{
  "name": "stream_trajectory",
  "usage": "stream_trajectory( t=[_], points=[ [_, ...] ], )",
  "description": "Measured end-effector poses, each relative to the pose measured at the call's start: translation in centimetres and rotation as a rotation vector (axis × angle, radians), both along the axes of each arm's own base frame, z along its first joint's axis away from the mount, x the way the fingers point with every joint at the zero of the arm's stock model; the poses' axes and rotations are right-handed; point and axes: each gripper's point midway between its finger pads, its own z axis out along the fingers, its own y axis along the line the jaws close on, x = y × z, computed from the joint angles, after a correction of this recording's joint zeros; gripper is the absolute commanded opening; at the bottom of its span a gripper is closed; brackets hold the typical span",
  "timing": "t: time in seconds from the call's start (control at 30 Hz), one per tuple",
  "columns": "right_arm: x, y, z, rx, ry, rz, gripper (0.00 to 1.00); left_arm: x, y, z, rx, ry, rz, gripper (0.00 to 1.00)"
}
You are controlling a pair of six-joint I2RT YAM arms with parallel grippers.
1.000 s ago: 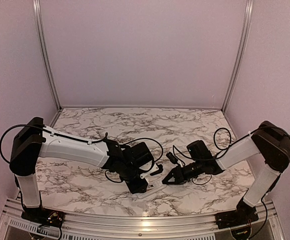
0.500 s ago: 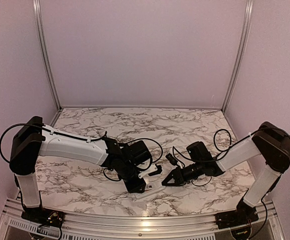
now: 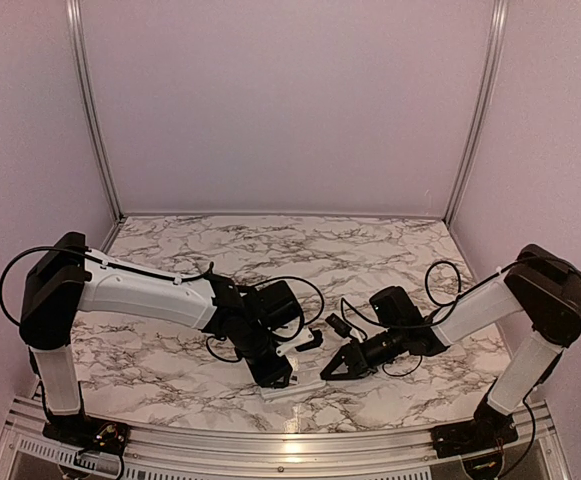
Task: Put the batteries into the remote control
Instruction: Place the battery cover on the remote control without the battery cover.
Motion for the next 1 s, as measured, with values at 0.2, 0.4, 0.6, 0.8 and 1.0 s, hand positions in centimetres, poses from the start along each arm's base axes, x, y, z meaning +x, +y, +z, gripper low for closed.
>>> stream_trajectory(
  t=[0.2, 0.4, 0.6, 0.8, 1.0],
  points=[
    [-0.1, 0.0, 0.0, 0.003, 0.002, 0.004, 0.22, -0.1, 0.0, 0.0, 0.0, 0.008, 0.003, 0.42],
    [-0.1, 0.0, 0.1, 0.004, 0.003, 0.005, 0.23, -0.3, 0.3, -0.2, 0.009, 0.017, 0.004, 0.48],
    [-0.1, 0.0, 0.0, 0.003, 0.003, 0.005, 0.23, -0.7, 0.5, 0.1, 0.012, 0.024, -0.002, 0.51],
    [-0.3, -0.1, -0.1, 0.0, 0.007, 0.005, 0.24, -1.2, 0.8, 0.0, 0.032, 0.02, -0.01, 0.52],
    [-0.2, -0.1, -0.1, 0.0, 0.006, 0.005, 0.26, -0.4, 1.0, 0.8, 0.037, -0.043, 0.002, 0.49]
  ],
)
